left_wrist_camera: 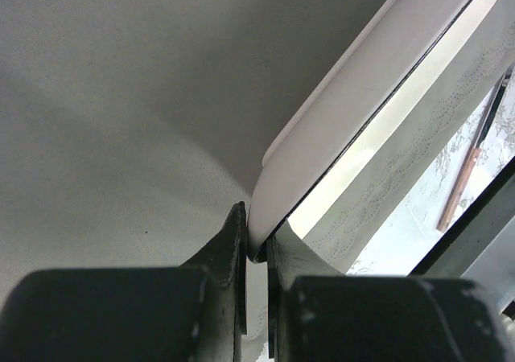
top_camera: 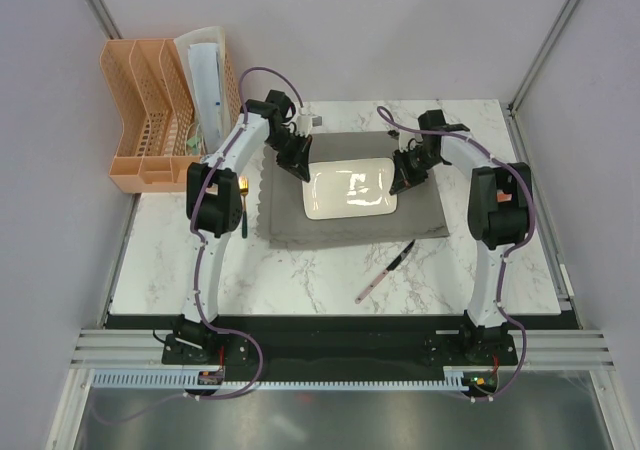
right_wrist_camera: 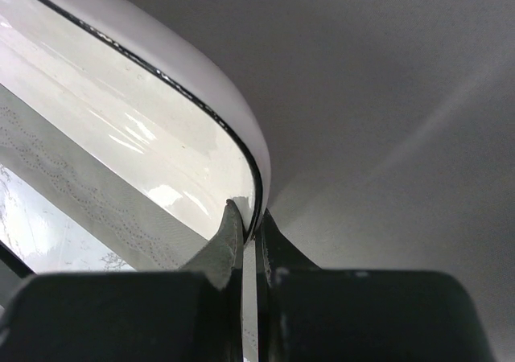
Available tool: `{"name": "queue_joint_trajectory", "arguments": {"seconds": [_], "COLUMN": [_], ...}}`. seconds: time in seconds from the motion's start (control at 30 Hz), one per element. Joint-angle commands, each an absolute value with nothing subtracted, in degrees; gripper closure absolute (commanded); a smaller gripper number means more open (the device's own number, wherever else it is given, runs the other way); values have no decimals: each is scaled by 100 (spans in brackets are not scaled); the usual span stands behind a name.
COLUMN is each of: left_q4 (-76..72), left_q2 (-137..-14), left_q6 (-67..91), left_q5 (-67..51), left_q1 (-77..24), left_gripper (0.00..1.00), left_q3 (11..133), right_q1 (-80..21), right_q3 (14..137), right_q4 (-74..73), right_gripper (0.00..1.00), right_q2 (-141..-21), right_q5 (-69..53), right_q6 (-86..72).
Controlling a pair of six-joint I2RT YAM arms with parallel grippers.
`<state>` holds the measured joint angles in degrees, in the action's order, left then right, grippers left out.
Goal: Set the dinner table for one person
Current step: Place the plate on the napkin.
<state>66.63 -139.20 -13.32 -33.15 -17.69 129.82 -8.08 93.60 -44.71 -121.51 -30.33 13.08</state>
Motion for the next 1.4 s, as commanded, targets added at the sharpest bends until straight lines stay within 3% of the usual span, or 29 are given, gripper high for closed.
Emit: {"name": "queue_joint_trajectory", "arguments": {"seconds": [0.0, 0.3, 0.4, 0.43, 0.5, 0.53, 0.6, 0.73, 0.83, 0.97, 1.1, 1.37], "left_q4": [6267, 6161, 6074, 6056, 6038, 6029, 6012, 5977, 5977, 5959, 5950, 5906], "left_q2": [-14220, -14686, -14748, -14792, -14827, -14845, -14862, -14836, -14740, -14590, -14458, -14554], "left_q6": [-1600, -1670, -1661, -1670, -1687, -1714, -1731, -1714, -1714, -1793, -1758, -1705], "left_q5": [-3199, -3147, -3173, -3173, -3129, -3103, -3015, -2971, -2945, -2769, -2768, -2725], "left_q1": [-1925, -1916, -1916, -1907, -1907, -1907, -1916, -1916, -1907, -1916, -1907, -1916], "left_gripper": [98, 98, 85, 71, 55, 41, 32, 25, 24, 24, 24, 23], "left_q3": [13157, 13385, 13412, 13412, 13412, 13412, 13403, 13369, 13298, 13175, 13105, 13122], "right_q1": [-1055, -1046, -1055, -1046, -1055, -1055, -1046, -1055, -1063, -1063, -1055, -1081], "right_q3": [9492, 9712, 9808, 9826, 9879, 9853, 9844, 9826, 9703, 9458, 9334, 9176], "right_q4": [-3990, -3929, -3929, -3929, -3937, -3903, -3867, -3832, -3797, -3735, -3700, -3700], "right_gripper": [100, 100, 100, 100, 91, 76, 56, 48, 46, 50, 97, 100], "right_q2": [-12594, -13122, -13297, -13341, -13438, -13430, -13421, -13403, -13299, -13096, -12903, -12498], "right_q5": [-2839, -2839, -2821, -2813, -2839, -2830, -2830, -2821, -2795, -2769, -2733, -2707], "right_q6": [1688, 1731, 1758, 1758, 1801, 1819, 1819, 1811, 1819, 1819, 1758, 1696]}}
